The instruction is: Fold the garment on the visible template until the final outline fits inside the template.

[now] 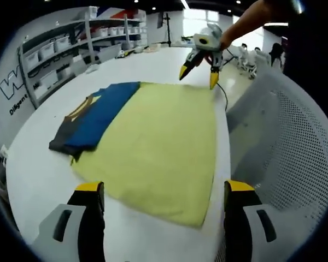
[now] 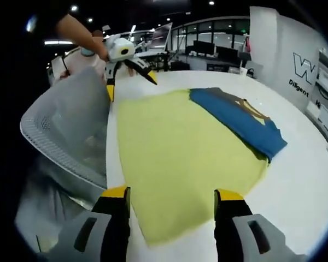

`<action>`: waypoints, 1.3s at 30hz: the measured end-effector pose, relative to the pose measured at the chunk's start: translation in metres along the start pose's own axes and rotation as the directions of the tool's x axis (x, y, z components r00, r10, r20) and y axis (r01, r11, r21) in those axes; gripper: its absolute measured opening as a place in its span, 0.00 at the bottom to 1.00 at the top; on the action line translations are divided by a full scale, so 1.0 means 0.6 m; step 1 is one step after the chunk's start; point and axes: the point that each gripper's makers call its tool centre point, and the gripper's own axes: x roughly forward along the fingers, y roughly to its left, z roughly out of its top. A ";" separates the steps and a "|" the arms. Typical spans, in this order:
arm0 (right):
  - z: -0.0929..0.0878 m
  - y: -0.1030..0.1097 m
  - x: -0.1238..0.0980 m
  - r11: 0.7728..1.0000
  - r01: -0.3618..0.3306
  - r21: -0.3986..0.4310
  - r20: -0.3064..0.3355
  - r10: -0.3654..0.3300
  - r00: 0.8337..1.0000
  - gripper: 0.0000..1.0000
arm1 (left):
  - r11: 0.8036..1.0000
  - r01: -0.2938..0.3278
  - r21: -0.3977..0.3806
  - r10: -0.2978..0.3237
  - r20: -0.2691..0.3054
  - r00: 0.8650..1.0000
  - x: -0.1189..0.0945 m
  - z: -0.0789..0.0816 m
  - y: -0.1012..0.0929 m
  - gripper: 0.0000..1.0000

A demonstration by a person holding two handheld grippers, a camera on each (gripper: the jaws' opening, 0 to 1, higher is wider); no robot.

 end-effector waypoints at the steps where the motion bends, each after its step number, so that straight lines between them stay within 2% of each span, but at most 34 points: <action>1: -0.001 0.003 0.000 1.000 -0.005 -0.007 -0.003 0.005 1.000 0.59 | 1.000 0.002 0.001 -0.002 0.000 1.000 -0.001 -0.002 -0.002 0.86; 4: -0.009 0.006 0.002 1.000 -0.009 -0.027 -0.023 0.008 1.000 0.58 | 1.000 0.003 0.012 -0.003 -0.002 1.000 -0.002 -0.006 -0.007 0.85; 6: -0.010 0.007 0.002 1.000 -0.011 -0.029 -0.028 0.010 1.000 0.57 | 0.999 0.009 0.049 -0.008 -0.015 1.000 -0.003 -0.013 -0.013 0.85; 13: -0.012 0.018 0.005 0.998 -0.018 -0.060 -0.042 0.015 0.999 0.54 | 0.997 0.035 0.073 -0.032 -0.042 0.999 0.000 -0.029 -0.029 0.82; 18: -0.016 0.016 0.007 0.997 -0.012 -0.076 -0.056 0.007 0.998 0.52 | 0.994 0.024 0.105 -0.019 -0.053 0.998 0.000 -0.032 -0.024 0.79; 24: -0.013 0.010 0.007 0.997 -0.002 -0.073 -0.054 -0.002 0.999 0.52 | 0.996 0.003 0.091 0.001 -0.049 0.999 -0.005 -0.030 -0.014 0.76; 33: -0.028 0.007 0.004 0.997 0.007 -0.080 -0.082 -0.014 0.997 0.50 | 0.986 -0.032 0.164 0.048 -0.098 0.994 -0.007 -0.054 -0.002 0.63; 35: -0.030 0.009 0.003 0.998 0.005 -0.068 -0.085 -0.010 0.996 0.50 | 0.985 -0.027 0.169 0.044 -0.093 0.995 -0.009 -0.054 -0.004 0.58; 39: -0.031 0.013 0.003 0.997 0.000 -0.076 -0.090 -0.006 0.996 0.48 | 0.983 -0.016 0.182 0.034 -0.096 0.995 -0.008 -0.053 -0.011 0.57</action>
